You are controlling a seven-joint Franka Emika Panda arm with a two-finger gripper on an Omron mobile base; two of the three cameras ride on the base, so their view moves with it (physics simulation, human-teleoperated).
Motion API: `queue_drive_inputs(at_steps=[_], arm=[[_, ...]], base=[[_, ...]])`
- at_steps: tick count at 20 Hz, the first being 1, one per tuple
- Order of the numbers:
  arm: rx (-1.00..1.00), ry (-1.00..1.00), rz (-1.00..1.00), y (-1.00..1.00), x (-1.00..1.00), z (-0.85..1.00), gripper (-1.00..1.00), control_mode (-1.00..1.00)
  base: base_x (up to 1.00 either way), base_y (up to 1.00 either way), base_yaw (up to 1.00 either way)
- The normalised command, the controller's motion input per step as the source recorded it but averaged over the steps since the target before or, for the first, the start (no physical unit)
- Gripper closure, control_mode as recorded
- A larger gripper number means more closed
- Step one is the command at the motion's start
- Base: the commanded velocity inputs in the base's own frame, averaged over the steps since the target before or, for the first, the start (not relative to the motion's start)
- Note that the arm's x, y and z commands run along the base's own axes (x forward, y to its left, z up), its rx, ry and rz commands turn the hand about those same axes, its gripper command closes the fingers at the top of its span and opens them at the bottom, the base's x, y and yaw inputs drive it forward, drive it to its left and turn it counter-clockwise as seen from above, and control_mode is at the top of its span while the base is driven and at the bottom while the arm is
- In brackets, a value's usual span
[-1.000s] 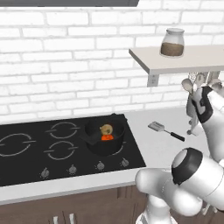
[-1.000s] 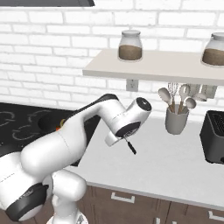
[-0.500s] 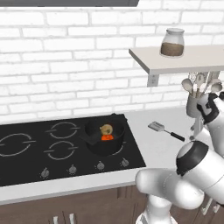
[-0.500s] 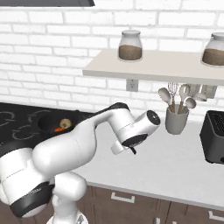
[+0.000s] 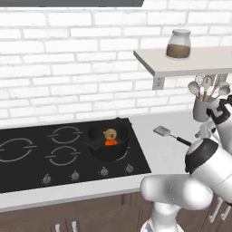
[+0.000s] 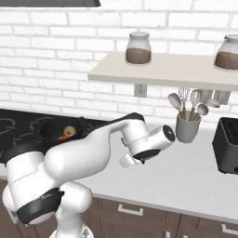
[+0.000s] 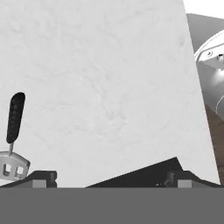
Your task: Put the squash and onion in the pot. Retrieve the spatula and lightly stir the vegetables in the pot.
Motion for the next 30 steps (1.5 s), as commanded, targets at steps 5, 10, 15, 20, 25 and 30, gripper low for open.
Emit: queue_drive_inputs(at_steps=[5,10,15,20,25,30], arm=[[0.10,0.00,0.00,0.00,0.29,-0.13,-1.00,-1.00],[0.05,0.00,-0.03,-0.03,0.19,-0.17,-1.00,-1.00],[0.00,0.00,-0.05,-0.01,0.00,-0.24,-1.00,-1.00],[0.00,0.00,-0.04,0.00,0.03,-0.18,-1.00,-1.00],[0.00,0.00,-0.04,-0.06,0.15,-0.14,-1.00,-1.00],[0.00,0.00,-0.04,-0.11,0.17,-0.06,-1.00,-1.00]], base=[[0.00,0.00,0.00],[0.00,0.00,0.00],[0.00,0.00,0.00],[0.00,0.00,0.00],[0.00,0.00,0.00],[0.00,0.00,0.00]])
